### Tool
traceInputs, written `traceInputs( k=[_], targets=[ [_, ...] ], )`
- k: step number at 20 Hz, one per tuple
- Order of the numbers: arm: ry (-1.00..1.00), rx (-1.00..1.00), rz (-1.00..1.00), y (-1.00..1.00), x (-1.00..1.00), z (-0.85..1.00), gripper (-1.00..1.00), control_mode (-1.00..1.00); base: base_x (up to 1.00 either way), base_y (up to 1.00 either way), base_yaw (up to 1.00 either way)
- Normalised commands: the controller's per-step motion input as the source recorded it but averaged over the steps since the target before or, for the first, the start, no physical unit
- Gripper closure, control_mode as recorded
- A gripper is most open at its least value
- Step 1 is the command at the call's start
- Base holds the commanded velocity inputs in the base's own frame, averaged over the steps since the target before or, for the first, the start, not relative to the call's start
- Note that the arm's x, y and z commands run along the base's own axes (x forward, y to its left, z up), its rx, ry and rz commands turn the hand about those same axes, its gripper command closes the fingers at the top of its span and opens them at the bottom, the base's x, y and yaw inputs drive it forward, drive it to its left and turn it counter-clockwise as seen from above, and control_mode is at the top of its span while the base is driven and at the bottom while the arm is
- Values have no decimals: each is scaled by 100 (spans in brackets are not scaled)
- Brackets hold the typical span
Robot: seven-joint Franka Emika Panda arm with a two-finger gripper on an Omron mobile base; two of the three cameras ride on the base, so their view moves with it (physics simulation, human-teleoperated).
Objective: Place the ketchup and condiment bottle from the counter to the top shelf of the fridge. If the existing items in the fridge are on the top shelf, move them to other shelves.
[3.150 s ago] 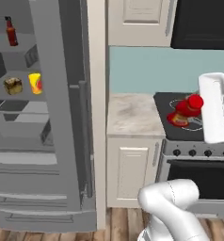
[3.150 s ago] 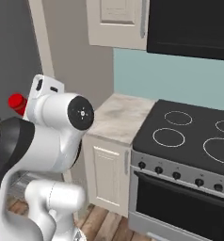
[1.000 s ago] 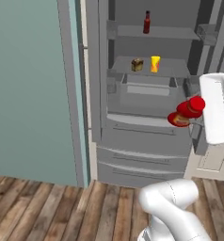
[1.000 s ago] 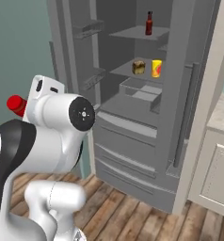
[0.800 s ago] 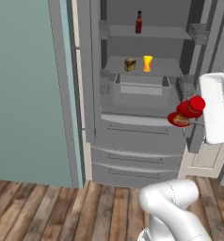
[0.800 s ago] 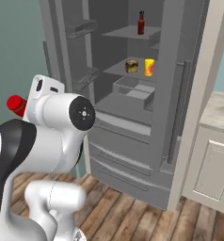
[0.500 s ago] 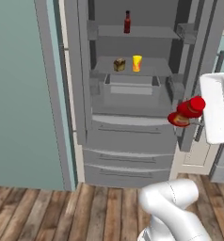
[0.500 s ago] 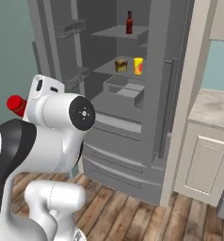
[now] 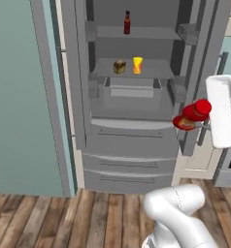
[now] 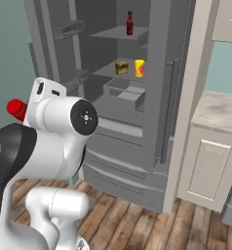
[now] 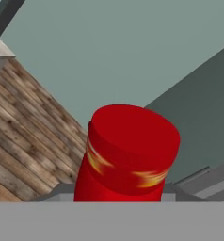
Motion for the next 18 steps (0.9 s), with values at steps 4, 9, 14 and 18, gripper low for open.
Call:
traceInputs(
  k=[4,9,14,18],
  targets=[
    [0,0,0,0,0,0,100,100,46,-21,23],
    [0,0,0,0,0,0,100,100,100,18,1],
    [0,0,0,0,0,0,100,100,100,61,-2],
    [0,0,0,0,0,0,100,100,29,32,-17]
  ],
)
